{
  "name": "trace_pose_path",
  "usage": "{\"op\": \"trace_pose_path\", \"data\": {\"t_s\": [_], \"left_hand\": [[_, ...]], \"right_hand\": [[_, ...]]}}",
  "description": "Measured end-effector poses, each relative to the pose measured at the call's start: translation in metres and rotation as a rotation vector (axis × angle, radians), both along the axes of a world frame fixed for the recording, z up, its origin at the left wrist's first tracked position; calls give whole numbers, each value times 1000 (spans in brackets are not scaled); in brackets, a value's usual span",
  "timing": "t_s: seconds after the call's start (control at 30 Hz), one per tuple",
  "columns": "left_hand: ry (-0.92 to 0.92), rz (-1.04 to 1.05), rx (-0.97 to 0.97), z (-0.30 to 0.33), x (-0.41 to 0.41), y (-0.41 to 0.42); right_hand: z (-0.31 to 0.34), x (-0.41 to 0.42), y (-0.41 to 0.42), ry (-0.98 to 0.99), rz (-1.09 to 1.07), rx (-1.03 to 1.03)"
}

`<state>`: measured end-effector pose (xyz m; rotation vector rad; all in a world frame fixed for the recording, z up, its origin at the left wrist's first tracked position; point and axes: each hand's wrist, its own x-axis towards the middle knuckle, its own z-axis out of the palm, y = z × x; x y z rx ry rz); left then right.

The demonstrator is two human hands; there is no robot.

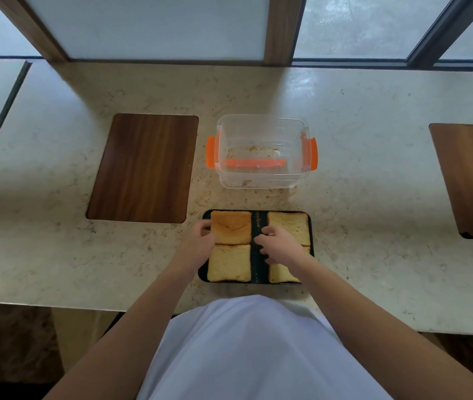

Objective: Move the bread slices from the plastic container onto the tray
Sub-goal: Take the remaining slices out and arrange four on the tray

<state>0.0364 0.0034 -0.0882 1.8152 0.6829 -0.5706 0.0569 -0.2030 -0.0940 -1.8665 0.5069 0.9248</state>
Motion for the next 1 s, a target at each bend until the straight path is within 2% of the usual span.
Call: {"op": "trace_pose_path", "data": {"t_s": [0.1,0.17,0.33,0.6,1.0], "left_hand": [[-14,306,-342,19,7,-21],[24,304,-439,28,11,-40],[196,2,-388,26,13,-84],[216,-78,-223,15,15,-107],[282,-171,-198,9,17,-108]], "right_hand": [[4,-7,-37,-78,-90,-77],[4,-12,-61,-96,-163,-121],[3,-19,-85,-9,-215,-100],[1,-20,-85,-6,-211,-116],[3,-14,-79,2,-158,-187]]}}
